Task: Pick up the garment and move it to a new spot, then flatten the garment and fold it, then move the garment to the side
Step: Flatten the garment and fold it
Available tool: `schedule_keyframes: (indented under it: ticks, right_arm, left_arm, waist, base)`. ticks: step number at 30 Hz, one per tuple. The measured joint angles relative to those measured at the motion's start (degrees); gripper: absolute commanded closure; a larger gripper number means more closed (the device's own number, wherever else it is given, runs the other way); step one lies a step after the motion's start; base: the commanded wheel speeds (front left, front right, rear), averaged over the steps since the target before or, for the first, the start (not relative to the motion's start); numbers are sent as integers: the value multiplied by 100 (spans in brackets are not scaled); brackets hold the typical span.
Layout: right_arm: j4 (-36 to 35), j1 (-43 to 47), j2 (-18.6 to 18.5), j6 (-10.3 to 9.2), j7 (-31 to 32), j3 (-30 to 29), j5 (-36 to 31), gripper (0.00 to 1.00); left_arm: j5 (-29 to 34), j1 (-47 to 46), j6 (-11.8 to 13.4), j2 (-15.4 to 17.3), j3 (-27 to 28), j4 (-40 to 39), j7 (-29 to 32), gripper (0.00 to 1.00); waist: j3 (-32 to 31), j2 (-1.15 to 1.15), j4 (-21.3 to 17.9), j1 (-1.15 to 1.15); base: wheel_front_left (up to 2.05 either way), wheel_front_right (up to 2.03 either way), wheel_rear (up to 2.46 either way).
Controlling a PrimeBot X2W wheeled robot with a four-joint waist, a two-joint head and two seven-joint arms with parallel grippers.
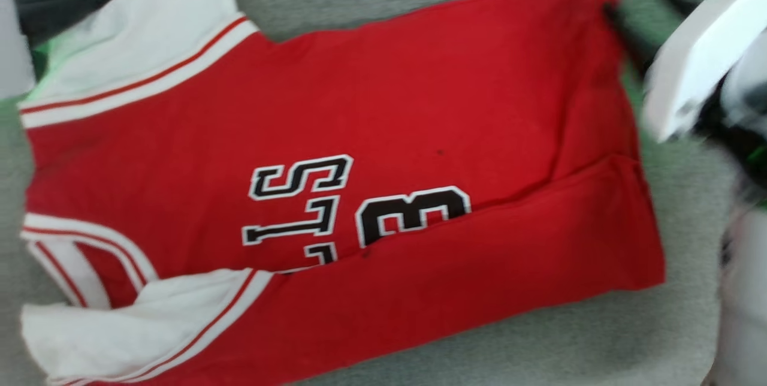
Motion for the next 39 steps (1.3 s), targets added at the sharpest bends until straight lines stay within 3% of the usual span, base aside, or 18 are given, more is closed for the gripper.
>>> schedule_keyframes:
  ticks: [9, 10, 11, 12, 13, 14, 22, 28, 34, 39]
  right_arm:
    - [757, -712, -29, 0, 906, -513, 24, 0]
    - [795, -752, -38, 0, 939, -544, 97, 11]
    - [809, -755, -48, 0, 940, -576, 155, 41]
    - [818, -765, -57, -1, 943, -571, 153, 57]
    - [822, -771, -71, -2, 950, -531, 131, 93]
    - [829, -789, -79, -5, 949, -492, 102, 100]
    - [884, -794, -24, -4, 544, -275, 99, 100]
    - [700, -531, -13, -4, 377, -158, 113, 100]
    - [83, 400, -11, -4, 594, -218, 153, 100]
    - [-668, 1395, -109, -4, 895, -505, 459, 100]
  left_arm:
    - [14, -267, -16, -132, -208, -219, -148, 100]
    - [0, -286, -16, -129, -227, -245, -158, 100]
    - [-7, -311, -16, -129, -252, -261, -174, 100]
    - [-12, -328, -16, -132, -269, -277, -182, 100]
    - [-12, -339, -16, -131, -287, -292, -203, 100]
    - [-15, -343, -16, -133, -305, -310, -225, 100]
    - [-365, -291, -14, -330, -330, -459, -593, 100]
    - [-878, 49, -14, -367, 112, -940, -1016, 100]
    - [-1042, 984, -14, -107, 421, -1867, -1325, 100]
    - [-936, 1967, -14, 156, 577, -2692, -2059, 100]
  waist:
    - [231, 0, 381, 0]
    - [249, 0, 405, 0]
    - [263, 0, 424, 0]
    - [274, 0, 439, 0]
    - [278, 0, 450, 0]
    - [275, 0, 454, 0]
    - [76, 0, 526, 0]
    - [-327, 0, 663, 0]
    - [-892, 0, 851, 0]
    - [-1389, 0, 1033, 0]
  base:
    - [0, 0, 0]
    - [0, 0, 0]
    - [0, 0, 0]
    - [0, 0, 0]
    - [0, 0, 0]
    - [0, 0, 0]
    - [0, 0, 0]
    - [0, 0, 0]
    - [0, 0, 0]
    - [0, 0, 0]
